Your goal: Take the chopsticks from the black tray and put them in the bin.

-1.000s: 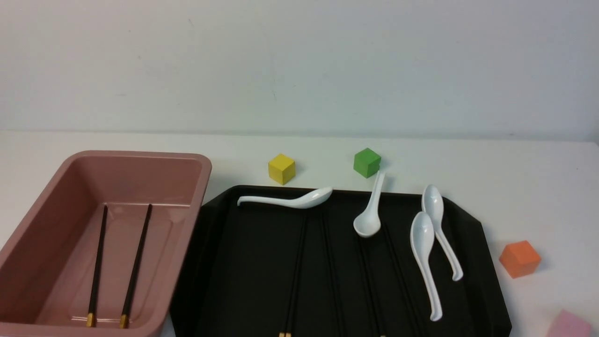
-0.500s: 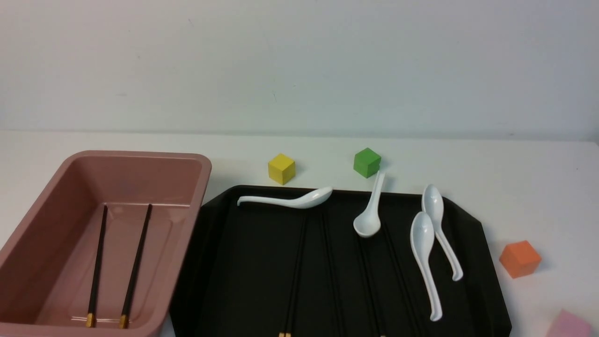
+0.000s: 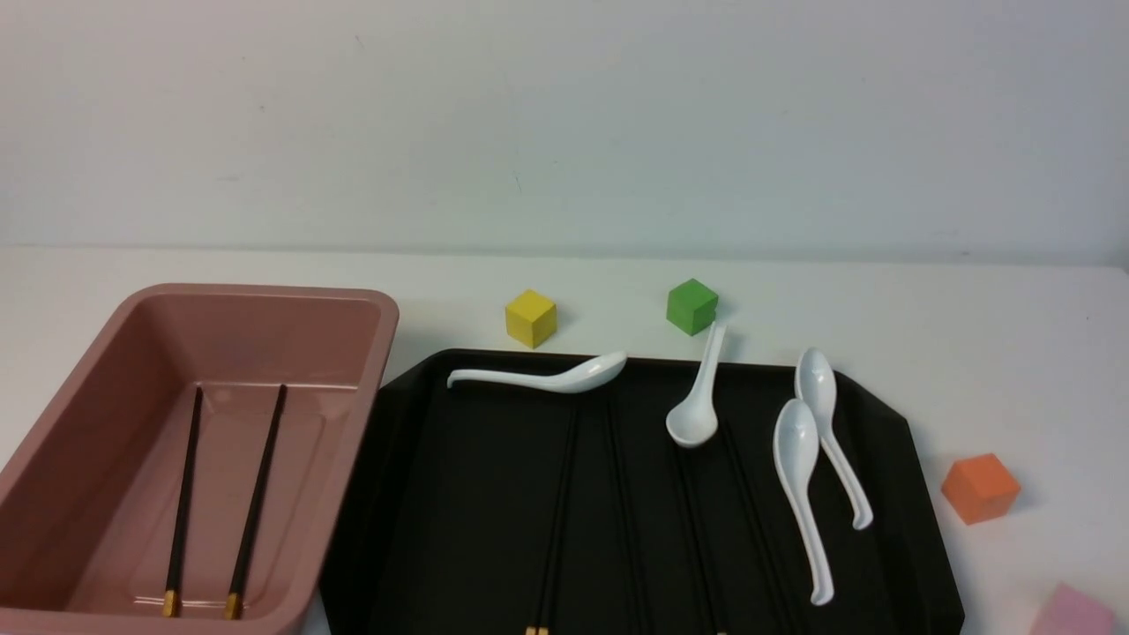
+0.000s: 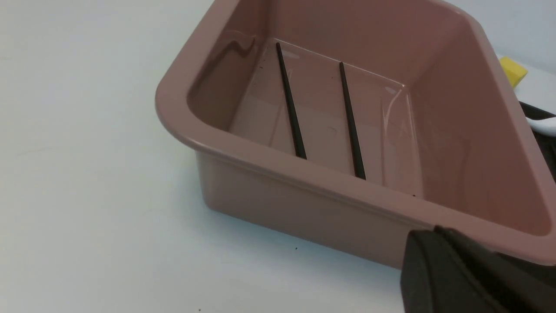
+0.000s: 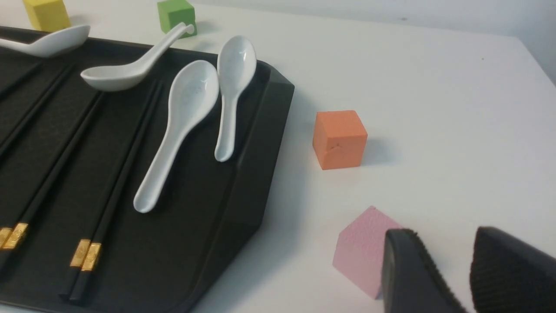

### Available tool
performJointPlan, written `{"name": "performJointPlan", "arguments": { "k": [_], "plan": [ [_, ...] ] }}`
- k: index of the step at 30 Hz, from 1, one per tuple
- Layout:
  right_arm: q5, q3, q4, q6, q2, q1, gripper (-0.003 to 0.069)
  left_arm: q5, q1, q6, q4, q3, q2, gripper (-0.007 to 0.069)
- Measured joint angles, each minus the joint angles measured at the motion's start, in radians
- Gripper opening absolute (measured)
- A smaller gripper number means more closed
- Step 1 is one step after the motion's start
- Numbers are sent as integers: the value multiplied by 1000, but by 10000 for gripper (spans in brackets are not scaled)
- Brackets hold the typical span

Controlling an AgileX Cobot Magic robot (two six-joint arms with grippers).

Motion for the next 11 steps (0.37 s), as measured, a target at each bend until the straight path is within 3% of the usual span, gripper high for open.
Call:
{"name": "performJointPlan", "arguments": {
  "k": [11],
  "plan": [
    [0,0,0,0,0,0,240,0,0,0,2,0,0,7]
  ]
}}
